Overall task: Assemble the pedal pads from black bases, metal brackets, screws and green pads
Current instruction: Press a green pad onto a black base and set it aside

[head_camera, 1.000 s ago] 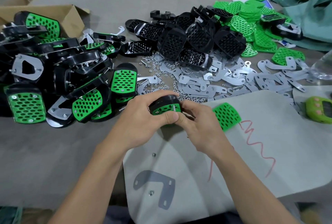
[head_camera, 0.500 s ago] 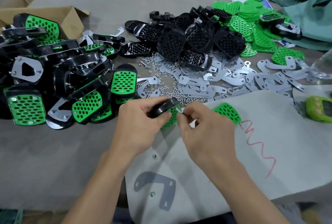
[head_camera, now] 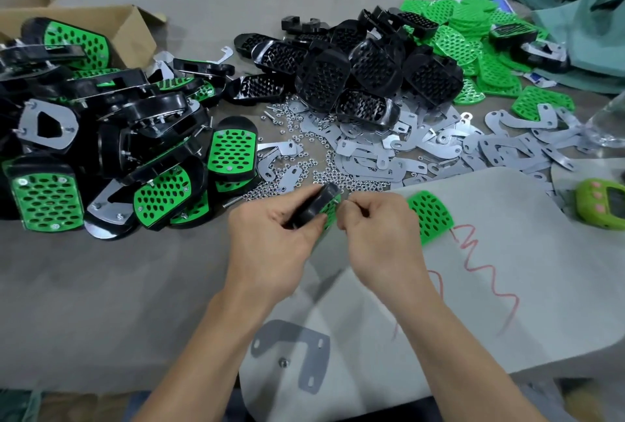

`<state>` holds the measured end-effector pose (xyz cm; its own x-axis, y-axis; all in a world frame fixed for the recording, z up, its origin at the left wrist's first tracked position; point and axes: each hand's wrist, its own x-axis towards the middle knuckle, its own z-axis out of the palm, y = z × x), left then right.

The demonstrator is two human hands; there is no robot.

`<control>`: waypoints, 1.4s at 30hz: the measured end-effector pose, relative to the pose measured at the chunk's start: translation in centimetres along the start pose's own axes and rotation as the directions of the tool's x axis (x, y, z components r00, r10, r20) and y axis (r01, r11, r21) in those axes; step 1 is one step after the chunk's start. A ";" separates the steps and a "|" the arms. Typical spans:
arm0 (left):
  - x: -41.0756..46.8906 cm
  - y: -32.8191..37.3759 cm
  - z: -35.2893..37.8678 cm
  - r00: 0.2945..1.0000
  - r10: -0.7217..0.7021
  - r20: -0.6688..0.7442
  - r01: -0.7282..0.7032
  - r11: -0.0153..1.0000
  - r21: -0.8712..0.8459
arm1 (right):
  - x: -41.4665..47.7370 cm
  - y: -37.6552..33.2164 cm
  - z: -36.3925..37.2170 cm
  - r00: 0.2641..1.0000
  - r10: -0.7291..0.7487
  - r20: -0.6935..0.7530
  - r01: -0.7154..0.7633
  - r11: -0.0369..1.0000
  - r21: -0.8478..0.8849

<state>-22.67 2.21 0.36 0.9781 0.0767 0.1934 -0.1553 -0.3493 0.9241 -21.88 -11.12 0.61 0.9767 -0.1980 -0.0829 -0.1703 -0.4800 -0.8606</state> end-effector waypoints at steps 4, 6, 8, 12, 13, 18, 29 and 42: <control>-0.1 0.1 0.4 1.000 0.006 0.019 -0.007 0.999 0.042 | -0.8 -0.1 0.0 0.970 -0.237 -0.051 0.208 0.923 -0.323; 0.1 -0.1 0.2 1.000 -0.004 0.013 0.003 1.000 0.014 | 0.2 0.6 -0.7 0.983 -0.170 0.075 0.176 0.980 -0.095; 0.3 -0.2 0.0 1.000 -0.017 0.008 0.017 1.000 -0.022 | 1.3 1.2 -1.6 0.965 -0.140 0.222 0.120 0.987 0.102; 0.8 -1.0 -0.6 0.998 -0.026 0.050 0.030 0.997 -0.070 | 2.1 2.4 -1.4 0.975 -0.213 0.069 0.198 0.963 0.182; 0.9 -1.1 -0.7 0.998 -0.023 0.059 0.027 0.997 -0.072 | 2.3 2.7 -1.1 0.970 -0.226 0.091 0.199 0.952 0.233; 0.9 -0.7 -0.6 0.997 -0.002 0.072 0.011 0.993 -0.116 | 3.2 3.2 0.2 0.930 -0.303 0.206 0.186 0.875 0.448; 1.6 -1.2 -1.4 0.996 -0.050 0.077 0.061 0.986 -0.155 | 3.7 2.7 -1.3 0.895 -0.314 0.317 0.204 0.920 0.334; 2.4 -0.9 -1.1 0.913 -0.408 0.009 0.354 0.781 -0.514 | 3.3 2.0 -1.7 0.871 -0.104 0.480 -0.174 0.848 0.501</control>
<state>-20.29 3.73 0.38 0.9575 0.2043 -0.2035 0.1541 0.2338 0.9600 -19.24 -14.13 -0.50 0.9311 0.2881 -0.2236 -0.2493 0.0554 -0.9668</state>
